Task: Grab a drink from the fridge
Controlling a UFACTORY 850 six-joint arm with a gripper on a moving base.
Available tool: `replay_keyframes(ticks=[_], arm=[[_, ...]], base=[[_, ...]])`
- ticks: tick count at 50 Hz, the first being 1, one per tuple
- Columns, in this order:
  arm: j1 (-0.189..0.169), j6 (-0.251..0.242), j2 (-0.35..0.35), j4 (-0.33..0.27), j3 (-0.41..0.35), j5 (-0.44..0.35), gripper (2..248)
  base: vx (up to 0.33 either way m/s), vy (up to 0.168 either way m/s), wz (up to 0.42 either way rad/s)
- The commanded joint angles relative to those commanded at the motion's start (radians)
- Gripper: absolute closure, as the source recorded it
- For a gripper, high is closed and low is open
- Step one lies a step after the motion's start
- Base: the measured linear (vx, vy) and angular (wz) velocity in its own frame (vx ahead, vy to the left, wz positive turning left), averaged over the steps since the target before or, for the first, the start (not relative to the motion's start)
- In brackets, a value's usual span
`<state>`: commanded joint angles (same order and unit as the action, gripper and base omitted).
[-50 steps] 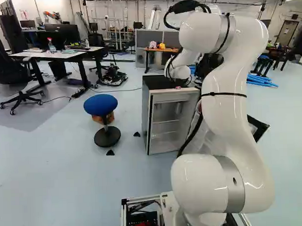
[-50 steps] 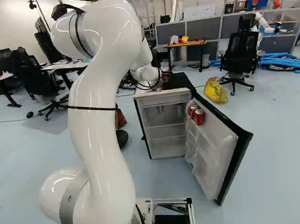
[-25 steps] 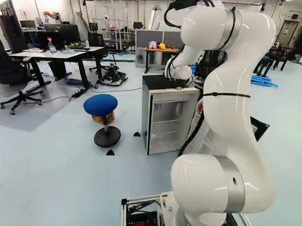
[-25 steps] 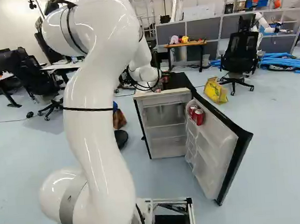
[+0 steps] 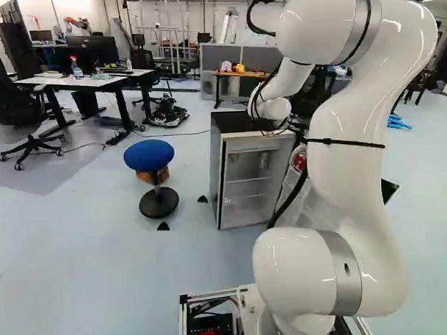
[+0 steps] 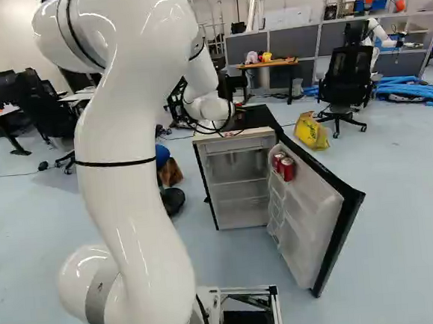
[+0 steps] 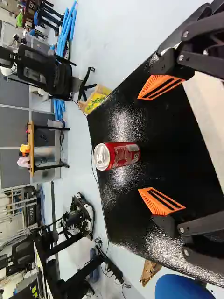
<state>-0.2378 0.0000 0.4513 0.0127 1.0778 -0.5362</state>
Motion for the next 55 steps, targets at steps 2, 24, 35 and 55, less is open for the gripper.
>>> replay_keyframes(ticks=[2,24,35,55], arm=[[-0.004,0.0,-0.009,0.0,-0.009,0.011,3],[-0.055,0.0,-0.116,-0.004,-0.091,0.202,3],[-0.085,0.0,-0.164,-0.004,-0.121,0.284,3],[-0.145,0.0,-0.231,-0.004,-0.154,0.358,3]], base=[[0.0,0.0,0.0],[0.0,0.0,0.0],[0.0,0.0,0.0],[0.0,0.0,0.0]])
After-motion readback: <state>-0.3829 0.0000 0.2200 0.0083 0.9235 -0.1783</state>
